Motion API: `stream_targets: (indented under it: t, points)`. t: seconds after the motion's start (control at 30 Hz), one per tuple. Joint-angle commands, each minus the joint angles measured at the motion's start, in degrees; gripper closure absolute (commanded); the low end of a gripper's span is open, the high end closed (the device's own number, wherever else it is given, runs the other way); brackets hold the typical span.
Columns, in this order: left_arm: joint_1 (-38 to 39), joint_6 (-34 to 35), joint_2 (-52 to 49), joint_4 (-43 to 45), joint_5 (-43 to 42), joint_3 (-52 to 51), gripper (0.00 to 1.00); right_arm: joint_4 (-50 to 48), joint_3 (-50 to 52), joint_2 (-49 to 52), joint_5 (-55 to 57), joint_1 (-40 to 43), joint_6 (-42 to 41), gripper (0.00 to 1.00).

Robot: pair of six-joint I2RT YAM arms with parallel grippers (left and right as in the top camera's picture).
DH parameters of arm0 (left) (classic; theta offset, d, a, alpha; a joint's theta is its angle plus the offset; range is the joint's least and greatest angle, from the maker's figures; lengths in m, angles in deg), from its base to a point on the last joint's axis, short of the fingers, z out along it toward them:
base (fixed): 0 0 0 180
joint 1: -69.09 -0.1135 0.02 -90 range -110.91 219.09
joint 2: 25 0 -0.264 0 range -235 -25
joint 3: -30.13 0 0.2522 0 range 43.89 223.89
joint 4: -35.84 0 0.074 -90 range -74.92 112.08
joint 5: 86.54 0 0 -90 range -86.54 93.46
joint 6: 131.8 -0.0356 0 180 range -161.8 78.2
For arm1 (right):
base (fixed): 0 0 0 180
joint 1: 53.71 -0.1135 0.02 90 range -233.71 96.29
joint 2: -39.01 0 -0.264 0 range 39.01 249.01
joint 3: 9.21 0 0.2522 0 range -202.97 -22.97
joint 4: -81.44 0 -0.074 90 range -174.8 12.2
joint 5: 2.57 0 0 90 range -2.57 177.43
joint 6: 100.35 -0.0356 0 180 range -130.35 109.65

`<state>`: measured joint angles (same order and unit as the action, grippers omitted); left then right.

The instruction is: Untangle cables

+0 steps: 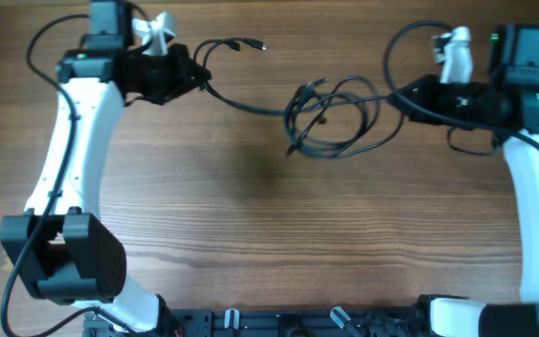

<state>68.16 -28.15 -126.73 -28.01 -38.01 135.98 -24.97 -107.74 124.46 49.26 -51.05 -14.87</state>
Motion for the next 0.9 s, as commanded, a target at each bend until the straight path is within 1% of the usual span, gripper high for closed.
stream_targets:
  t: [0.0, 0.03, 0.07, 0.1, 0.17, 0.2, 0.23, 0.27, 0.3, 0.33, 0.37, 0.4, 0.43, 0.47, 0.5, 0.53, 0.6, 0.67, 0.7, 0.73, 0.77, 0.87]
  points:
    - [-2.7, -12.0, 0.4, -0.4, -15.5, -0.2, 0.96, 0.0, 0.8, 6.1, -2.3, -4.0, 3.4, 0.96]
    - [-3.1, -12.0, 0.4, -1.3, -13.8, -0.2, 0.96, -0.2, 0.8, 7.4, 1.3, -4.7, 0.7, 0.96]
    - [-3.1, -11.9, 0.3, -2.6, -11.0, -0.2, 0.96, -0.3, 0.8, 9.1, 8.3, -5.5, -3.3, 0.94]
    - [-2.3, -11.9, 0.3, -5.4, -5.0, -0.7, 0.96, -1.1, 0.8, 10.9, 14.6, -6.2, -6.2, 0.92]
    - [-1.1, -11.7, 0.3, -6.1, -2.8, -1.9, 0.96, -2.2, 0.8, 11.8, 15.7, -6.4, -6.1, 0.85]
    - [0.5, -11.7, 0.3, -6.1, -1.5, -3.0, 0.96, -3.0, 0.8, 12.5, 15.9, -6.4, -6.0, 0.77]
    - [1.9, -11.6, 0.3, -6.0, 0.0, -3.8, 0.96, -3.4, 0.8, 12.9, 15.9, -6.4, -6.0, 0.57]
    - [3.1, -10.3, 0.3, -6.0, 2.1, -4.2, 0.90, -3.4, 0.8, 13.1, 15.9, -6.4, -6.0, 0.40]
    - [4.5, -7.9, 0.3, -5.9, 5.1, -4.4, 0.86, -3.2, 0.8, 13.3, 16.2, -6.4, -6.0, 0.33]
    - [5.1, -6.7, 0.3, -5.8, 6.5, -4.4, 0.82, -2.8, 0.8, 13.4, 16.4, -6.4, -5.9, 0.31]
    - [6.1, -4.7, 0.3, -5.4, 8.5, -4.4, 0.70, -2.1, 0.8, 13.4, 16.8, -6.4, -5.9, 0.28]
    - [7.1, -2.2, 0.3, -4.8, 10.1, -4.4, 0.62, -1.4, 0.8, 13.3, 16.7, -6.4, -5.9, 0.27]
    - [7.4, -0.4, 0.3, -4.3, 10.5, -4.4, 0.59, -1.2, 0.8, 13.3, 16.7, -6.5, -5.9, 0.26]
    - [7.5, 2.8, 0.3, -3.7, 10.5, -4.4, 0.54, -0.8, 0.8, 13.3, 16.7, -6.5, -5.4, 0.25]
    - [7.4, 7.7, 0.3, -2.8, 10.4, -4.3, 0.51, -0.7, 0.8, 13.3, 16.7, -6.4, -4.6, 0.25]
    - [7.1, 10.0, 0.4, -1.8, 9.9, -4.3, 0.51, -0.6, 0.8, 13.3, 16.7, -6.4, -4.5, 0.24]
    - [6.9, 9.6, 0.4, 1.7, 6.4, -4.3, 0.55, -0.5, 0.8, 13.3, 16.7, -6.4, -4.5, 0.23]
    - [7.2, 4.5, 0.4, 1.6, 6.7, -4.3, 0.57, -0.6, 0.8, 13.3, 16.7, -6.4, -4.5, 0.21]
    - [7.4, 3.1, 0.2, -0.1, 11.1, -4.4, 0.55, -0.7, 0.8, 13.3, 16.7, -6.4, -4.5, 0.21]
    - [7.6, 3.1, -0.2, -1.5, 16.5, -4.8, 0.53, -0.7, 0.8, 13.3, 16.7, -6.4, -4.4, 0.21]
    - [7.8, 3.1, -0.8, -2.5, 20.0, -5.5, 0.52, -0.7, 0.8, 13.3, 16.7, -6.4, -4.5, 0.20]
    - [7.9, 4.9, -3.7, -4.2, 20.3, -8.8, 0.51, -1.0, 0.8, 13.3, 16.7, -6.4, -4.5, 0.19]
